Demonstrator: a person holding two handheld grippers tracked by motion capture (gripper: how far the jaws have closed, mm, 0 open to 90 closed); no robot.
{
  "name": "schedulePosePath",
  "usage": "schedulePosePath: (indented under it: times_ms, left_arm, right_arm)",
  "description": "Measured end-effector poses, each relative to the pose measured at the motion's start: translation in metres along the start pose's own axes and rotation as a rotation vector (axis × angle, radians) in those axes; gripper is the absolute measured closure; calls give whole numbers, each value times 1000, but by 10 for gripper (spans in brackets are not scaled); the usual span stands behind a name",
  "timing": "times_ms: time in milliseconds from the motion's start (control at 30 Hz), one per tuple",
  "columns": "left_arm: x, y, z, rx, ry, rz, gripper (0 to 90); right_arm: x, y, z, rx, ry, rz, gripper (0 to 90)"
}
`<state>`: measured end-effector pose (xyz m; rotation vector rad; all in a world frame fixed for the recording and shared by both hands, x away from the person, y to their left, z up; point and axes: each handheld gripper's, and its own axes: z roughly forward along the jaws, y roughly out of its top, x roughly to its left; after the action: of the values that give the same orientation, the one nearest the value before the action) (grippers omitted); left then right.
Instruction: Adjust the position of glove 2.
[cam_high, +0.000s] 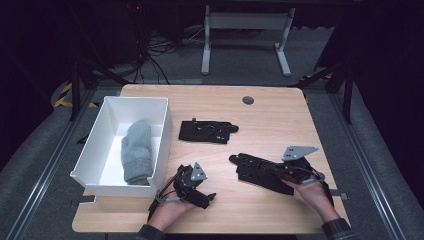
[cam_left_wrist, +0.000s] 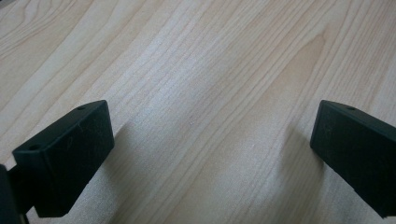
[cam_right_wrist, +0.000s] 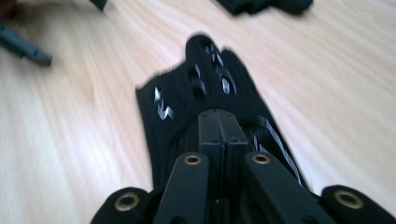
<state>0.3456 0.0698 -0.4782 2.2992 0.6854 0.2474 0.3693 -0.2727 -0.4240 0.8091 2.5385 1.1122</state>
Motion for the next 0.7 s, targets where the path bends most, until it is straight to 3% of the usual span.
schedulePosePath:
  times_ms: [133,200,233,300,467,500,600,633,700]
  left_arm:
    - [0,0,0,0,-1,0,0]
    - [0,0,0,1,-2,0,0]
    - [0,0,0,1,-2,0,0]
    - [0,0,0,1,-2,0,0]
    - [0,0,0,1,-2,0,0]
    - [0,0,0,2,-4,-1,0]
    - [0,0,0,1,-4,-1,0]
    - [0,0,0,2,-4,-1,0]
    - [0,0,0,3,-3,1,0]
  right_arm:
    - [-2,18,19,-21,20,-18,900]
    - [-2,32,38,-17,21,-36,900]
    - [-2,32,38,-17,21,-36,900]
    - [-1,40,56,6,21,-52,900]
    - [-2,42,77,40,32,-54,900]
    - [-2,41,85,68,19,-70,900]
    - [-3,40,87,70,11,-62,900]
    - [-7,39,85,73,-24,-59,900]
    - [-10,38,84,74,-31,-52,900]
